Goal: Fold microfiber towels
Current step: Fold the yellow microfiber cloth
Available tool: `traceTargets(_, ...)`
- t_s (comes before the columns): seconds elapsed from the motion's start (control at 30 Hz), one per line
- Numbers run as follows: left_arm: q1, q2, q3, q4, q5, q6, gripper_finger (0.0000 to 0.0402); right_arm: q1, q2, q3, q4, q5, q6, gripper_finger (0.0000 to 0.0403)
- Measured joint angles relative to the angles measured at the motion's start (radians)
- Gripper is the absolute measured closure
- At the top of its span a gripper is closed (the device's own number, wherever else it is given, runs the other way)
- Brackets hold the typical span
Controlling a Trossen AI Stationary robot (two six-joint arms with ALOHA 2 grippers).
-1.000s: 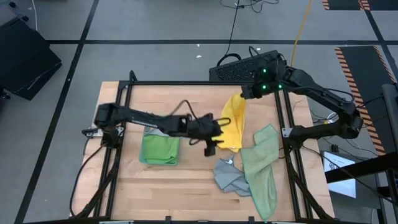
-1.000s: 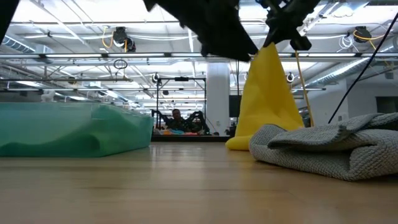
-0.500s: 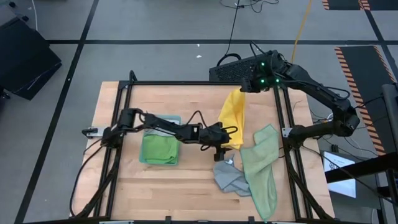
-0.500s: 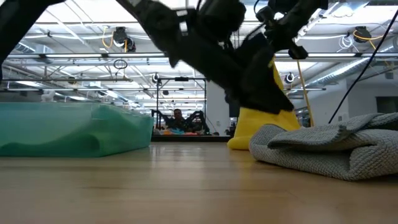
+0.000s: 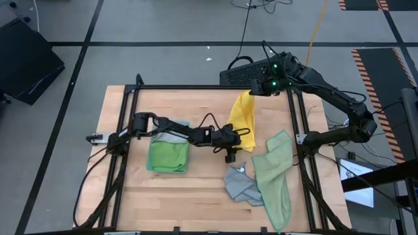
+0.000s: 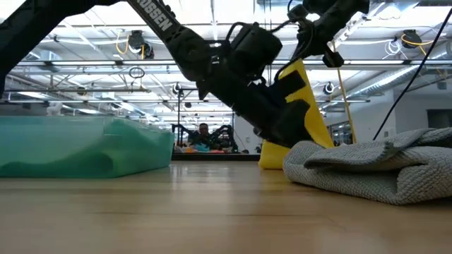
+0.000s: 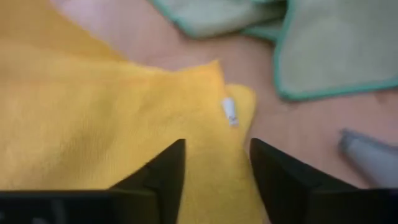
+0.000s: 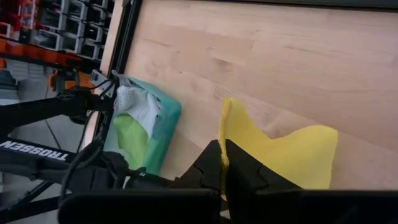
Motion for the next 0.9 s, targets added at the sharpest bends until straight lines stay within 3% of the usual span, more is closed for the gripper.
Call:
traceTargets(0.27, 0.039, -0.011, -0.002, -0.064, 0.032, -0.124, 0.0386, 0.000, 0.000, 0.000, 0.001, -0.002, 0.000, 0.0403)
traceTargets(0.57, 0.050, -0.274, -0.002, -0.254, 0.119, -0.278, 0.0394, 0.001, -0.031, 0.000, -0.106, -0.165, -0.071, 0.0402)
traceTargets(0.77, 0.049, -0.532, -0.001, -0.374, 0.346, -0.324, 0.0397, 0.049, -0.157, 0.000, -0.327, -0.211, -0.084, 0.0402)
traceTargets(0.9, 0.043, -0.648, -0.022, -0.446, 0.282, -0.295, 0.0391, 0.091, -0.249, 0.000, -0.401, -0.208, -0.052, 0.0402)
